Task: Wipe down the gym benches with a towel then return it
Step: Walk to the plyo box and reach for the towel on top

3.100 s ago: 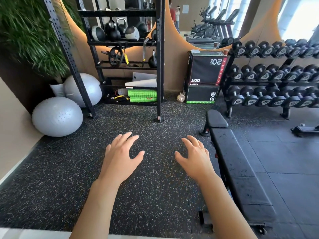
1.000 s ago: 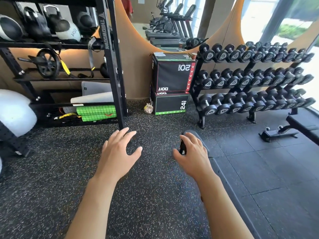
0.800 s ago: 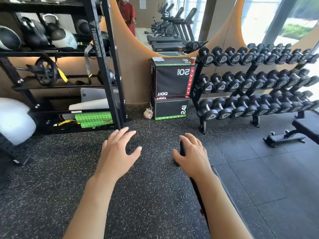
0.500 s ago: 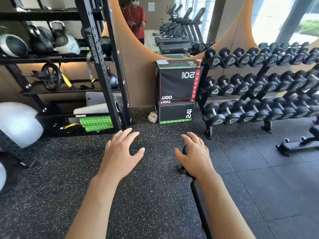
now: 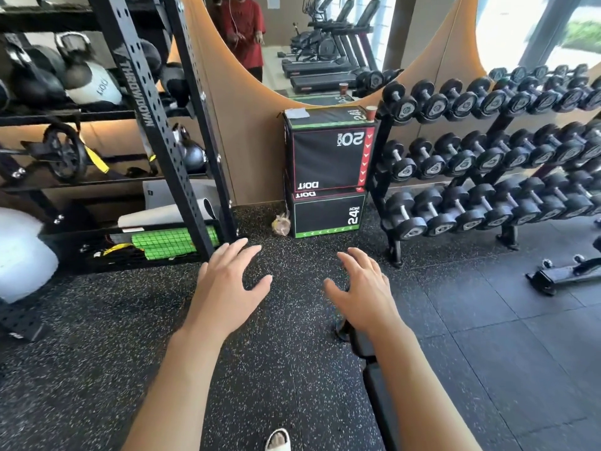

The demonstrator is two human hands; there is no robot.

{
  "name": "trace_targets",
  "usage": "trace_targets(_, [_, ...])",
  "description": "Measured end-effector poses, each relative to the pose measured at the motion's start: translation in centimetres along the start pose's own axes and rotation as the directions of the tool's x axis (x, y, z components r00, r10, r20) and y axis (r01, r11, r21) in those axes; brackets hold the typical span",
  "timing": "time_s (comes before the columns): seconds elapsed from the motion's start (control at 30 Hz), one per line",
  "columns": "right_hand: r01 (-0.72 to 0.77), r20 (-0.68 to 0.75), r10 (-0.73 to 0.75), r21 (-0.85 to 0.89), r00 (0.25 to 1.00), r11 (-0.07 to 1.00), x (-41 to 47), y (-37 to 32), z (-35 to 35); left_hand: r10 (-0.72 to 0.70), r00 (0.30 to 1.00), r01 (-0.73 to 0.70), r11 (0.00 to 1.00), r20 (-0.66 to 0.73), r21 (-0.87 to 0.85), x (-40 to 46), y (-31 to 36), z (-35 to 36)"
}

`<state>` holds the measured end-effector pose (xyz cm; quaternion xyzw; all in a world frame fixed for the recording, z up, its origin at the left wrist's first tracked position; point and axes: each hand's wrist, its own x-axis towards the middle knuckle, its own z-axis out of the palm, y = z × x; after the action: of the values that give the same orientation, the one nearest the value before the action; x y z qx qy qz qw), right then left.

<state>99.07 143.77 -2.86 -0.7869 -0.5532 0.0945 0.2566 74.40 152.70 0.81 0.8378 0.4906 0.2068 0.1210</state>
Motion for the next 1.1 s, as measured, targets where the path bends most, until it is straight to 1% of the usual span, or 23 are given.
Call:
trace_targets(0.17, [-0.036, 0.013, 0.036, -0.026, 0.999, 0.999, 6.6, -0.5, 1.6, 0.011, 1.0, -0.011, 0.999, 0.018, -0.035, 7.2, -2.5, 1.2])
trace_targets(0.33, [-0.066, -0.016, 0.065, -0.044, 0.998, 0.997, 13.8, -2.0, 2.7, 0.037, 0.999, -0.036, 0.998, 0.02, -0.048, 14.3, -5.5, 1.4])
trace_targets(0.5, [-0.088, -0.037, 0.085, -0.103, 0.996, 0.991, 18.9, -3.2, 4.0, 0.037, 0.999, -0.036, 0.999, 0.025, -0.023, 19.8, -8.7, 1.7])
trace_targets(0.67, [-0.093, -0.027, 0.09, -0.206, 0.996, 0.974, 23.4, -3.4, 4.4, 0.014, 0.999, -0.015, 1.0, 0.034, 0.006, 23.7, -10.6, 2.8])
trace_targets(0.93, [-0.068, -0.01, 0.068, -0.285, 0.998, 0.956, 31.3, -3.1, 5.9, -0.052, 0.998, 0.05, 0.993, 0.021, 0.109, 30.2, -11.5, 5.0])
trace_targets(1.1, [-0.074, -0.031, 0.068, -0.269, 0.997, 0.96, 37.1, -1.2, 6.1, -0.083, 0.996, 0.082, 0.988, 0.007, 0.13, 35.8, -10.2, 6.8])
